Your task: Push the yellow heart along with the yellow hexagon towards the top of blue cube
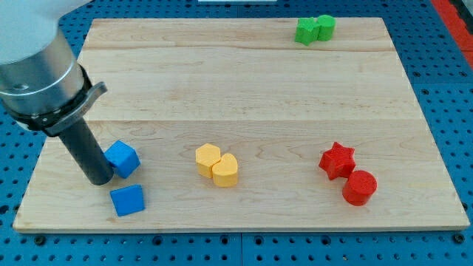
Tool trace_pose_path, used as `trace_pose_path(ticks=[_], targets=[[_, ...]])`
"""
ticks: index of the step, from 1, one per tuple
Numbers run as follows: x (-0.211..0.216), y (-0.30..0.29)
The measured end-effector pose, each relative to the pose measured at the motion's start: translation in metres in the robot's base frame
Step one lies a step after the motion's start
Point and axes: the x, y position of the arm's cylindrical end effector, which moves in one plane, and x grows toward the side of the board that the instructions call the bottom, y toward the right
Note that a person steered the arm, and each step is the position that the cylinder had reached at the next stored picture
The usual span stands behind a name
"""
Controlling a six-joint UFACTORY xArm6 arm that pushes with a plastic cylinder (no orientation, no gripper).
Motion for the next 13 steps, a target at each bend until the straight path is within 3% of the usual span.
trace_pose_path(ticks=[1, 2, 3, 4, 6, 9, 10, 11, 12, 13], targets=[[0.0, -0.01], [-0.037, -0.068], [-0.092, -0.08], [-0.13, -0.035], [-0.167, 0.047], [-0.167, 0.19], [-0.149, 0.271], [-0.092, 0.302], [-0.026, 0.252], [0.014, 0.216]])
